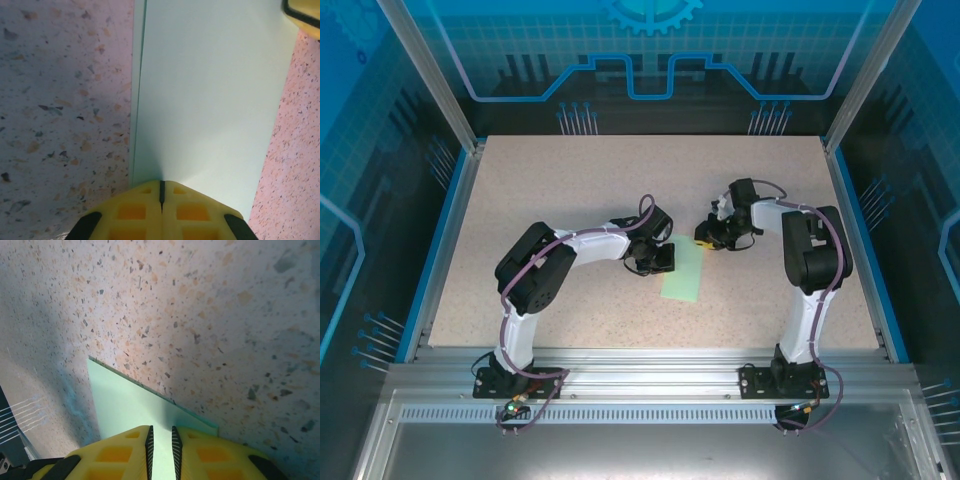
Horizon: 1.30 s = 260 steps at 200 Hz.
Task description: Fold a paper plane with a square sheet of paper (pick it up from the middle)
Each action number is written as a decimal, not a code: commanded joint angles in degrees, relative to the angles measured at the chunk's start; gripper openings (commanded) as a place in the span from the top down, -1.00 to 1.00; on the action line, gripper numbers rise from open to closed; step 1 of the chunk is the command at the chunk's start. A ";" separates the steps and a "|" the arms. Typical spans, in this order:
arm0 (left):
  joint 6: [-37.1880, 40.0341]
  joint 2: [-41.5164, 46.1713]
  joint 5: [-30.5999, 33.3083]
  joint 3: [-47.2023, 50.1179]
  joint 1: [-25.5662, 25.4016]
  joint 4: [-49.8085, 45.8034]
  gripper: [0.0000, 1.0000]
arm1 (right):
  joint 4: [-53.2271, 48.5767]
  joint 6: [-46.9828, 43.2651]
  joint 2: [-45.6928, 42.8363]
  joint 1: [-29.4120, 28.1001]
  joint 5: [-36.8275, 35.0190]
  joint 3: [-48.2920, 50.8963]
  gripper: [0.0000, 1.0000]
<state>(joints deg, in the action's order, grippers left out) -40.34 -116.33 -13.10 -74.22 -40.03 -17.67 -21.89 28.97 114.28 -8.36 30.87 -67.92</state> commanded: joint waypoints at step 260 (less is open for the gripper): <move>0.79 21.67 6.78 9.51 -1.16 -4.40 0.44 | -9.61 -4.08 -26.72 1.00 -9.17 11.62 0.11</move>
<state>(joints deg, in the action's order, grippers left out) -40.16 -98.89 -10.39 -69.63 -41.01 -19.92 -27.73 25.15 91.61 -6.61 26.94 -62.96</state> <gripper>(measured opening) 0.272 0.429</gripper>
